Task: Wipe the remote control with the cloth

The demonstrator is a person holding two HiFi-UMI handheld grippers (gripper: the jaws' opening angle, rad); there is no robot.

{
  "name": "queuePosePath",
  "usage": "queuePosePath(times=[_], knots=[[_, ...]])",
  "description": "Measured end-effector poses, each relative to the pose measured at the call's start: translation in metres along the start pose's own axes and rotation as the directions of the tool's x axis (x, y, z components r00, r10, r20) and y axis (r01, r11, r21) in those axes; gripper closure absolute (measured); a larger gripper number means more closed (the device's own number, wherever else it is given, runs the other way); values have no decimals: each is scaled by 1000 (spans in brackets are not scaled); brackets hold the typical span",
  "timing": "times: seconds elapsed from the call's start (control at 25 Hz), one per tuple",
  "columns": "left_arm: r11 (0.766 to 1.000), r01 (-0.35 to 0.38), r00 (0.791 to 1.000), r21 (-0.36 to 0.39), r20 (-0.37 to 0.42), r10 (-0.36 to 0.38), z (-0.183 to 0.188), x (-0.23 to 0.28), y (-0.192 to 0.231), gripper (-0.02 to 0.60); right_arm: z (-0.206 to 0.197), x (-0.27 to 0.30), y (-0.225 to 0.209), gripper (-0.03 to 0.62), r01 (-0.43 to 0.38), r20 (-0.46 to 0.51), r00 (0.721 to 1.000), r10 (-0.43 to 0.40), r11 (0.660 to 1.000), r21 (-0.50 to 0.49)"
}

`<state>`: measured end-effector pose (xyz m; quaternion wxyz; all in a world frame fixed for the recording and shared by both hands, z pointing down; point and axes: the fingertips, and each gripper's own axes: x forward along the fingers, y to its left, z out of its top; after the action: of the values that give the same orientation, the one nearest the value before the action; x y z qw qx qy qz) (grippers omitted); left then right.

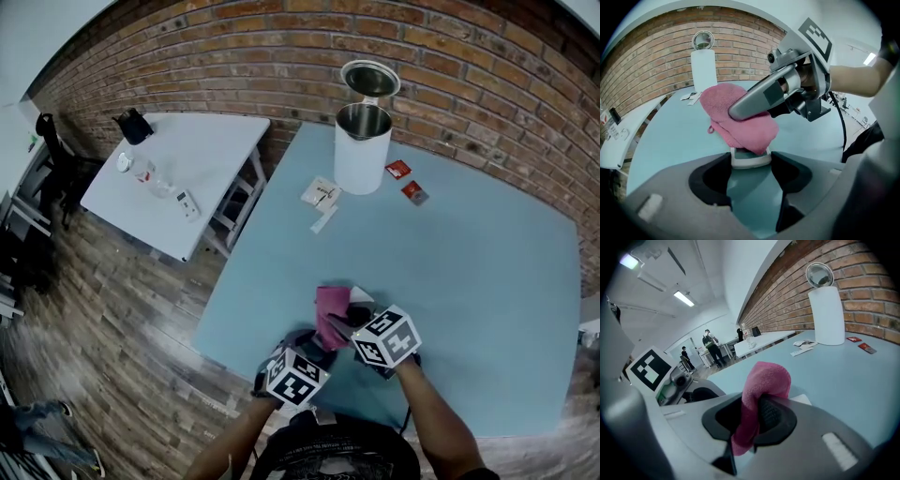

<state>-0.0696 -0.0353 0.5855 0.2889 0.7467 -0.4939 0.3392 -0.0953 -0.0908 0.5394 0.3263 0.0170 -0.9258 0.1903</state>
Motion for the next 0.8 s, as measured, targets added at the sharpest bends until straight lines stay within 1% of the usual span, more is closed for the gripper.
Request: queuePosePath(times=[0.2, 0.36, 0.56, 0.8], knots=[[1000, 11, 1000, 9, -8, -11, 0, -1, 0, 324, 0, -6, -18, 526, 47, 18, 999, -47, 999, 28], [1000, 24, 1000, 20, -16, -24, -2, -2, 0, 324, 2, -12, -37, 526, 93, 51, 994, -97, 992, 81], [998, 44, 999, 38, -29, -43, -3, -4, 1, 325, 7, -24, -63, 526, 150, 97, 981, -168, 974, 170], [997, 60, 998, 51, -35, -58, -5, -5, 2, 327, 8, -34, -86, 526, 193, 137, 963, -230, 951, 243]])
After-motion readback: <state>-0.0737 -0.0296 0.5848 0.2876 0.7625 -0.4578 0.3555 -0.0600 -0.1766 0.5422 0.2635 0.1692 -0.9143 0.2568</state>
